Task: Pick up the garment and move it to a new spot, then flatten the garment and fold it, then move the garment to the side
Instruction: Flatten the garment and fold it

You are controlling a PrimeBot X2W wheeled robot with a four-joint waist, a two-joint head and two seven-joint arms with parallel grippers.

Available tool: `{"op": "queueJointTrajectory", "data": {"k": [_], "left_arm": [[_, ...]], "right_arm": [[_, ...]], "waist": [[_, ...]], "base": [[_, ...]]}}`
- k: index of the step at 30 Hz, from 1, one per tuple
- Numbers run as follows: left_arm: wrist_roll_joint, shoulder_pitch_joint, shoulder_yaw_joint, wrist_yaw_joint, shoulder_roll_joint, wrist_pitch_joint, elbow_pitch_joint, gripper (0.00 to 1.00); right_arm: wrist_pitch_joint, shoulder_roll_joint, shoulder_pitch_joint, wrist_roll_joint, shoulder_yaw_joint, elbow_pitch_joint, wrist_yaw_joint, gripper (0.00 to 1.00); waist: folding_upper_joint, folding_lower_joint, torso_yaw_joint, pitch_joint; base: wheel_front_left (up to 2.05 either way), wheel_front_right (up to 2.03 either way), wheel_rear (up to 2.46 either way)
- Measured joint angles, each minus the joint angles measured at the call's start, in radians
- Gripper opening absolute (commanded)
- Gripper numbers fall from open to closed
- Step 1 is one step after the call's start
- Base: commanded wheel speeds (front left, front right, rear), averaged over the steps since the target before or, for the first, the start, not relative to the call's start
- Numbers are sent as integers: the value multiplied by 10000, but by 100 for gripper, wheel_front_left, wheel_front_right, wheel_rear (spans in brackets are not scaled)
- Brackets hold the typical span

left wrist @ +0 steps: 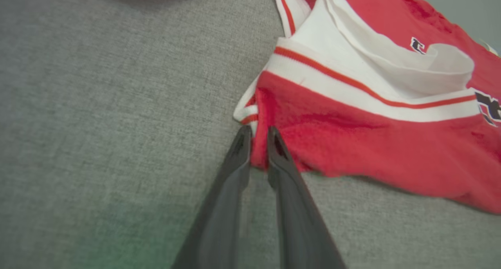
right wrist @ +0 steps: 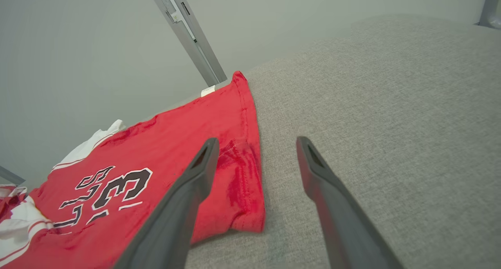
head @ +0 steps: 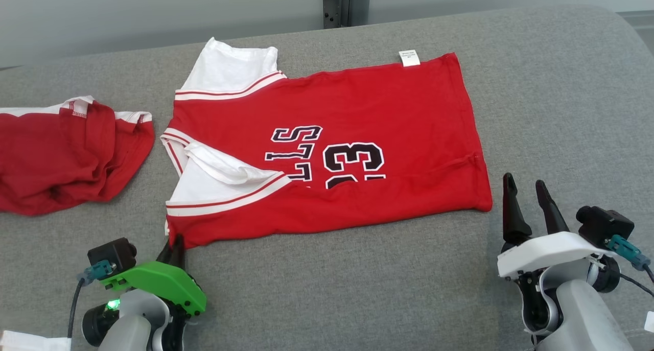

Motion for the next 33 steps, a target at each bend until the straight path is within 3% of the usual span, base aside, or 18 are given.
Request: {"op": "queueJointTrajectory", "data": {"k": [8, 19, 20, 21, 24, 25, 30, 33], "left_arm": [[163, -17, -67, -19, 10, -418, -514, 0], [238, 62, -150, 102, 140, -458, -1758, 0], [240, 84, -159, 115, 150, -462, -1833, 0], [249, 102, -169, 134, 159, -462, -1898, 0], [268, 195, -188, 176, 201, -502, -2080, 0], [270, 229, -184, 190, 217, -506, -2148, 0], [320, 461, -151, 265, 403, -545, -2477, 0], [322, 868, -192, 307, 587, -468, -3057, 0]], "right_arm": [[635, -2, -186, -763, -115, 1275, 0, 100], [880, -29, -1185, -679, 324, 3196, 0, 100], [895, -31, -1292, -631, 401, 3342, 0, 64], [897, -40, -1388, -604, 458, 3465, 0, 45], [892, -46, -1595, -453, 579, 3776, 0, 4], [876, -44, -1651, -441, 587, 3868, 0, 0], [1012, -219, -1685, -359, 652, 3856, 4, 0], [1377, -706, -1290, 69, 794, 3066, 4, 0]], "waist": [[0, 0, 207, 28], [0, 0, 682, 51], [0, 0, 708, 48], [0, 0, 729, 45], [0, 0, 759, 5], [0, 0, 762, -17], [0, 0, 757, -169], [0, 0, 700, -319]], "base": [[0, 0, 0], [0, 0, 0], [0, 0, 0], [0, 0, 0], [0, 0, 0], [0, 0, 0], [0, 0, 0], [0, 0, 0]]}}
